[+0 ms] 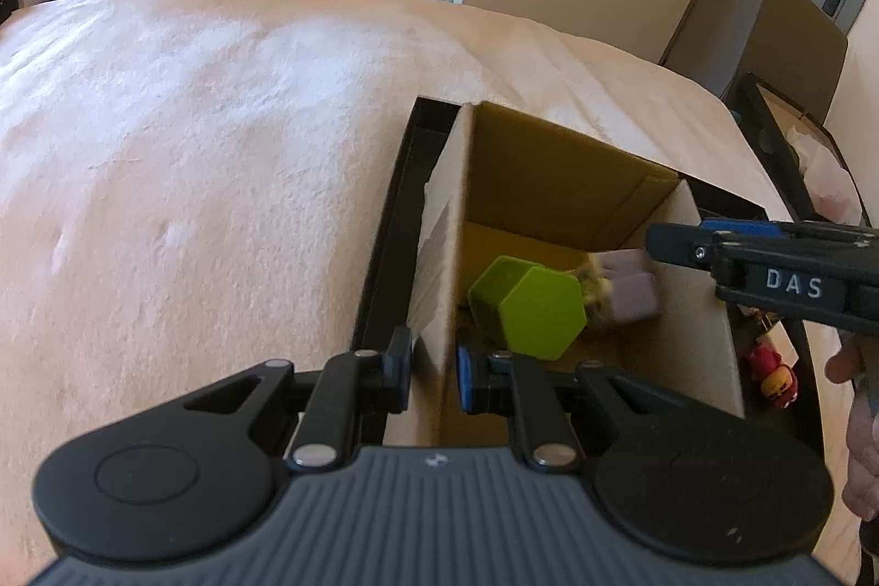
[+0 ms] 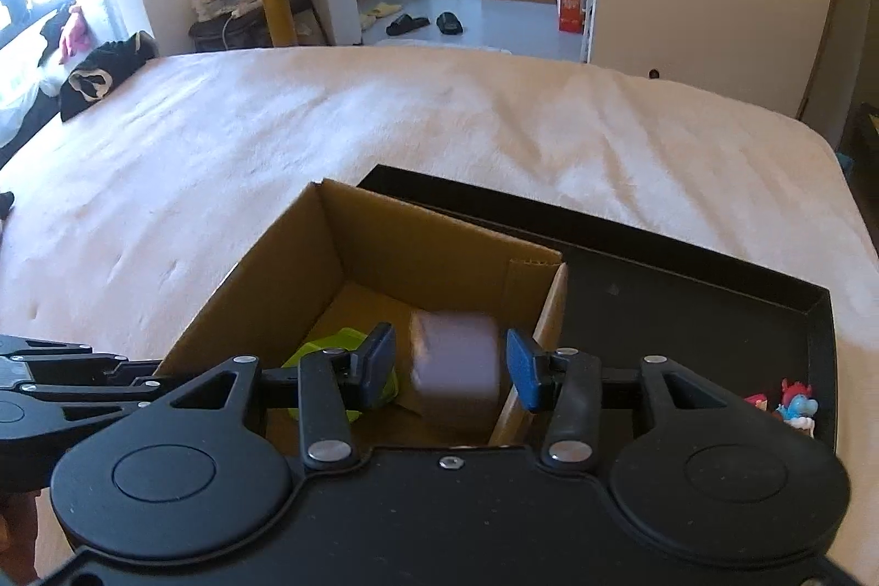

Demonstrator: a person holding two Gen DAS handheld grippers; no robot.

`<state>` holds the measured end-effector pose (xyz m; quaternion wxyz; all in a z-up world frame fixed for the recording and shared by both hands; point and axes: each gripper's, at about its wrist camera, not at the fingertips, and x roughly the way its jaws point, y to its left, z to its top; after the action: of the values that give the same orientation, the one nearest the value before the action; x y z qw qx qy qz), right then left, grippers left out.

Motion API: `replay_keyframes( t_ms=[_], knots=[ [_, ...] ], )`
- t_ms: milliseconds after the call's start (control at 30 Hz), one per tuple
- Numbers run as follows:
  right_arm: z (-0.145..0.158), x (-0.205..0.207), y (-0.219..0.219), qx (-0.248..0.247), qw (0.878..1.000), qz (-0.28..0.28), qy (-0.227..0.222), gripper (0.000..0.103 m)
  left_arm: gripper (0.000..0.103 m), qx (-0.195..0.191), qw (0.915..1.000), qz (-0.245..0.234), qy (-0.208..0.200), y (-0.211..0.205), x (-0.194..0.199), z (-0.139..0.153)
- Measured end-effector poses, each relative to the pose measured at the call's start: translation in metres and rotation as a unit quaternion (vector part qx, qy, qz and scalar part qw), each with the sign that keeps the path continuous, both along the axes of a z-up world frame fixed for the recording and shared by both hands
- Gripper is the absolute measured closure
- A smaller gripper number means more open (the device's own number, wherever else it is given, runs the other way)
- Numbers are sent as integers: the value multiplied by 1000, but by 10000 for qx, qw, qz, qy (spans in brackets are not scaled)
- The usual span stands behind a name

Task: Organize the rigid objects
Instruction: 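Carry the lavender cube into the box with the right gripper and release it, then move the right gripper back to the tray toward the pink figurine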

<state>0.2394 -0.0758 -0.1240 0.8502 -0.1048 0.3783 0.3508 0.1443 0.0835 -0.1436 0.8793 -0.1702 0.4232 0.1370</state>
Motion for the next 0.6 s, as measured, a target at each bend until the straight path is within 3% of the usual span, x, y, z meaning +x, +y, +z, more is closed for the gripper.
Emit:
replay_keyframes(
  t_ms=[600],
  knots=[
    [10, -5, -67, 652, 9955, -540, 437, 46, 91, 229, 9996, 1, 162, -7, 3, 0]
  ],
)
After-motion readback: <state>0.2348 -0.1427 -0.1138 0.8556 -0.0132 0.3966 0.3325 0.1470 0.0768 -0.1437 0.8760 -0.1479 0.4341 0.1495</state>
